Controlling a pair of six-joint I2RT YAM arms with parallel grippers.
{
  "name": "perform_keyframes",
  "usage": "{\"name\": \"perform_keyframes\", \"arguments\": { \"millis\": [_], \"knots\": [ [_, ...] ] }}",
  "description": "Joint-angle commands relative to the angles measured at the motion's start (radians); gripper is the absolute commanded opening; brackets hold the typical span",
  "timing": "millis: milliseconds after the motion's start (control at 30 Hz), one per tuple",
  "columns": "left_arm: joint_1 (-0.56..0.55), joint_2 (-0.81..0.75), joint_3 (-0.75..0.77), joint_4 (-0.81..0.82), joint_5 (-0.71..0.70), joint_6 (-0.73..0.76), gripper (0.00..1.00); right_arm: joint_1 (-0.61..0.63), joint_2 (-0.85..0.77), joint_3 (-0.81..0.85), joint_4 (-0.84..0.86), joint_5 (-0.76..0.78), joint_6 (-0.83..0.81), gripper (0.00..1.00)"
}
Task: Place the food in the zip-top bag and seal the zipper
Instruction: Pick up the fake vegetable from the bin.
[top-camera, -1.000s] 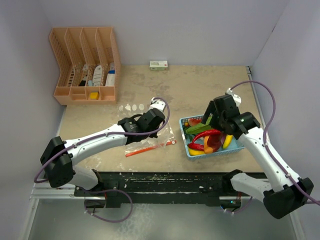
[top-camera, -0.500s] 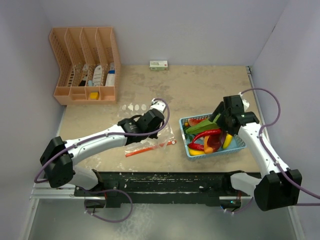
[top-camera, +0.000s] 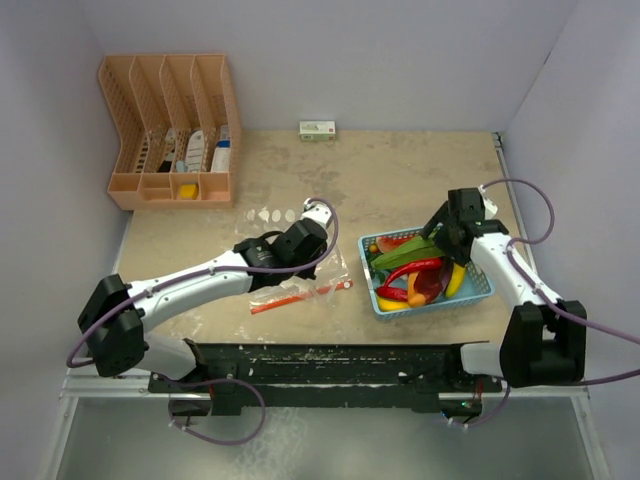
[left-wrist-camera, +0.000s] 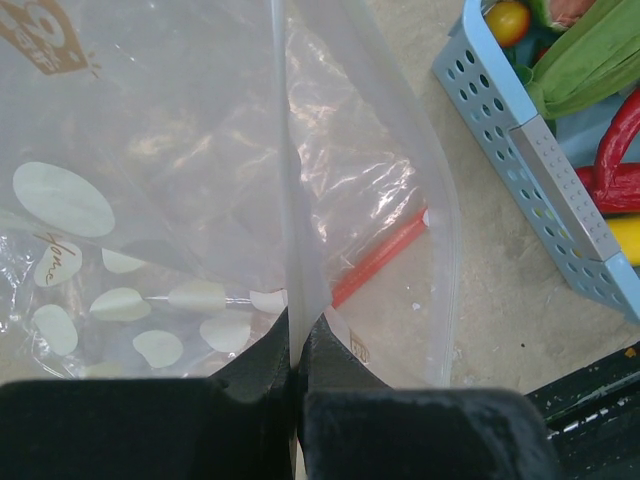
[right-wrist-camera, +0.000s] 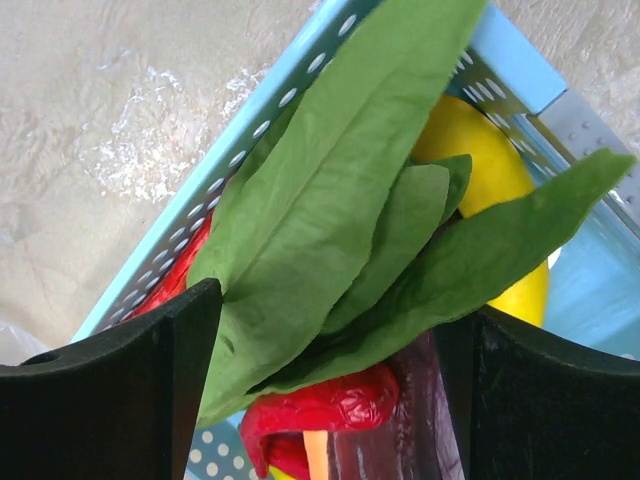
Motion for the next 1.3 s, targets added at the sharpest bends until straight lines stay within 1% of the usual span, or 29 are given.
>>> {"name": "perform_keyframes", "arguments": {
  "millis": [0, 233, 267, 300, 333, 367, 400, 467, 567, 600, 667, 733, 967, 1167, 1267],
  "knots": [
    [0.004, -0.040, 0.001, 0.037, 0.015, 0.000, 0.00, -0.004, 0.012, -0.037, 0.087, 0.005, -0.002, 0.84],
    [0.004, -0.056, 0.004, 0.020, 0.022, -0.005, 0.00, -0.004, 0.051, -0.056, 0.158, 0.040, -0.016, 0.76],
    [0.004, -0.059, 0.003, 0.018, 0.023, -0.006, 0.00, -0.004, 0.050, -0.056, 0.163, 0.048, -0.019, 0.72],
    [0.005, -0.063, 0.003, 0.016, 0.024, -0.008, 0.00, -0.004, 0.045, -0.054, 0.163, 0.056, -0.025, 0.65],
    [0.004, -0.067, 0.003, 0.013, 0.024, -0.009, 0.00, -0.004, 0.035, -0.053, 0.159, 0.064, -0.029, 0.55],
    [0.004, -0.069, 0.004, 0.009, 0.025, -0.011, 0.00, -0.004, 0.020, -0.053, 0.154, 0.073, -0.031, 0.42],
    [0.004, -0.073, 0.002, 0.006, 0.025, -0.013, 0.00, -0.004, 0.002, -0.053, 0.148, 0.082, -0.034, 0.32],
    [0.004, -0.077, 0.003, 0.000, 0.027, -0.016, 0.00, -0.004, -0.053, -0.054, 0.134, 0.097, -0.042, 0.16],
    [0.005, -0.080, -0.001, -0.008, 0.025, -0.016, 0.00, -0.004, -0.137, -0.055, 0.113, 0.073, -0.057, 0.02],
    [0.004, -0.080, -0.001, -0.010, 0.025, -0.014, 0.00, -0.004, -0.166, -0.054, 0.107, 0.054, -0.061, 0.00],
    [0.004, -0.083, -0.001, -0.015, 0.021, -0.012, 0.00, -0.004, -0.225, -0.049, 0.090, 0.025, -0.066, 0.00],
    [0.004, -0.088, -0.001, -0.018, 0.020, -0.012, 0.00, -0.004, -0.289, -0.047, 0.117, -0.003, -0.095, 0.00],
    [0.004, -0.098, 0.012, -0.040, 0.019, -0.015, 0.00, -0.004, -0.495, -0.048, 0.232, -0.231, -0.112, 0.00],
    [0.004, -0.096, 0.054, -0.076, 0.048, -0.053, 0.00, -0.001, -0.575, -0.074, 0.368, -0.405, -0.127, 0.00],
    [0.004, -0.080, 0.097, -0.095, 0.086, -0.069, 0.00, 0.005, -0.606, -0.095, 0.436, -0.454, -0.111, 0.00]
  ]
}}
